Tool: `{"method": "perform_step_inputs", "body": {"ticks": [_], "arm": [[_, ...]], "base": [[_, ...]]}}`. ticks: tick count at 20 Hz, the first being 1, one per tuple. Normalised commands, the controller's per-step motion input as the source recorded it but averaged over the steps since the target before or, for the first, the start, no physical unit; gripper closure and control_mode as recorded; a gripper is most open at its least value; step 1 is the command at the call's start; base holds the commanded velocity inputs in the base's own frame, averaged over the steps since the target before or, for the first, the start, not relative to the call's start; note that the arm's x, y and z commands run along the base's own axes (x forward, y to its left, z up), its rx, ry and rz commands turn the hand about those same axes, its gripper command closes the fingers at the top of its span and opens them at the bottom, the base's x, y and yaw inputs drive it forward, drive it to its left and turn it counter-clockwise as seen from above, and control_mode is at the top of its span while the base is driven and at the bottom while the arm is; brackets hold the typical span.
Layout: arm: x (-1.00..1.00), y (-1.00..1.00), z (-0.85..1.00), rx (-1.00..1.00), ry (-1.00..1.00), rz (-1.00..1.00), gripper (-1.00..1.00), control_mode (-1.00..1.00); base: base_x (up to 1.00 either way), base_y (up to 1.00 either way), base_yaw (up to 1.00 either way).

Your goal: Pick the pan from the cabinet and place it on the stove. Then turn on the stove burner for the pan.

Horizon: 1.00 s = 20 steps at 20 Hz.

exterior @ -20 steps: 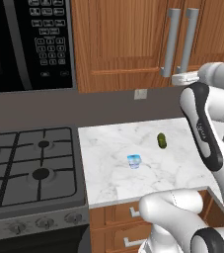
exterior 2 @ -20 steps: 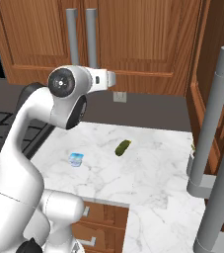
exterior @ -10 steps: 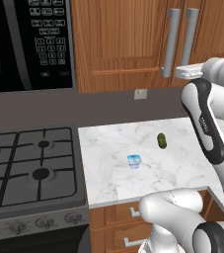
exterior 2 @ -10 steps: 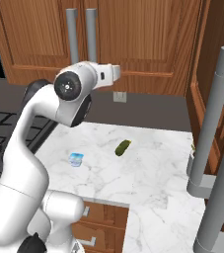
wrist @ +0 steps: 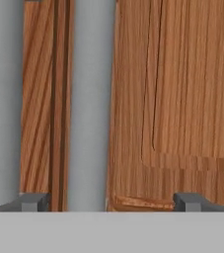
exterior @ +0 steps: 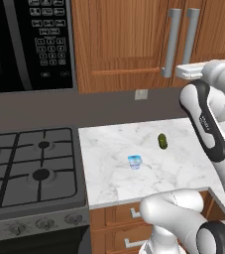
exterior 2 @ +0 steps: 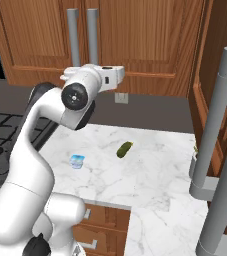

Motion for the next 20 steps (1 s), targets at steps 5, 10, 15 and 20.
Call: {"method": "perform_step_inputs", "body": {"ticks": [5,10,15,20], "arm": [[0.18,0.0,-0.03,0.0,0.0,0.0,-1.0,-1.0],[0.26,0.0,-0.01,0.0,-0.04,0.0,-1.0,-1.0],[0.16,0.0,0.0,0.0,-0.14,0.0,-1.0,-1.0],[0.07,0.0,0.0,0.0,-0.11,0.0,-1.0,-1.0]], "base": [[0.0,0.0,0.0],[0.0,0.0,0.0],[0.0,0.0,0.0],[0.0,0.0,0.0]]}}
